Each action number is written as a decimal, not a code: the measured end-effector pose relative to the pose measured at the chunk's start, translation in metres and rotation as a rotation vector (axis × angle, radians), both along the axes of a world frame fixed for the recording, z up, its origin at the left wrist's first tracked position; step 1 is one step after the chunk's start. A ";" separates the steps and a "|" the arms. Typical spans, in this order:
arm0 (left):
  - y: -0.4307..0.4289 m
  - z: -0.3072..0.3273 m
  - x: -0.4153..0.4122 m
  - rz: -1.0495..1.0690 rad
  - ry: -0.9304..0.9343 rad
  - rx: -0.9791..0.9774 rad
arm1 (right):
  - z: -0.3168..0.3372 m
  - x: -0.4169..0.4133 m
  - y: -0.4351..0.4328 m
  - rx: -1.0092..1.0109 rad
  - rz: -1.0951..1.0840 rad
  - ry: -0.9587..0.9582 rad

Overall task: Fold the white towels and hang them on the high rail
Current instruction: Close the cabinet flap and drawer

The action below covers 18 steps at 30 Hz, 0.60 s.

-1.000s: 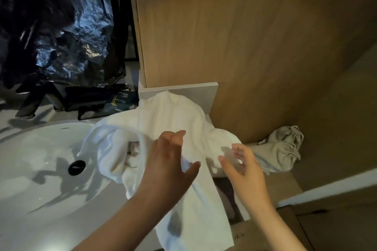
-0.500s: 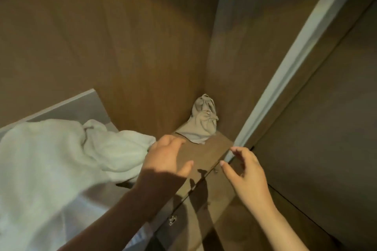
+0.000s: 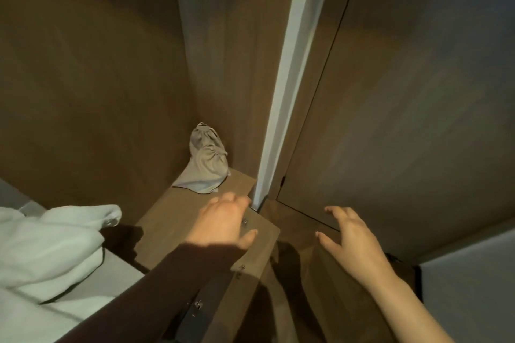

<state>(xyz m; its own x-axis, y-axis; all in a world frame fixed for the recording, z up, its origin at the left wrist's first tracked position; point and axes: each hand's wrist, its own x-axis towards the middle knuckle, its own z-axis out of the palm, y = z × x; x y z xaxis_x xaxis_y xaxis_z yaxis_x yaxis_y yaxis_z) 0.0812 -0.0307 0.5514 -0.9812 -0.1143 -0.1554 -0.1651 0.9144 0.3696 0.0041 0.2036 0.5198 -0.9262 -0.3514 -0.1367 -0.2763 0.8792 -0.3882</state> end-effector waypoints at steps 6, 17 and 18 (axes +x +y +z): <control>0.005 -0.014 -0.019 -0.098 -0.053 0.023 | -0.004 0.003 0.012 0.114 -0.057 -0.007; 0.031 -0.042 -0.079 -0.010 0.011 0.108 | -0.035 -0.088 0.041 0.207 0.016 -0.200; 0.037 -0.044 -0.091 0.022 -0.008 0.128 | -0.039 -0.105 0.043 0.198 0.036 -0.221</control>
<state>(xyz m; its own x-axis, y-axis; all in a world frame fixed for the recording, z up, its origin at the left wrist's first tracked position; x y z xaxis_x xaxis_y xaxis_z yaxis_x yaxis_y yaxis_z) -0.0095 0.0058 0.5069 -0.9773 -0.1145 -0.1780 -0.1880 0.8559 0.4818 -0.1009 0.2468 0.4810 -0.8538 -0.3300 -0.4025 -0.2367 0.9349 -0.2645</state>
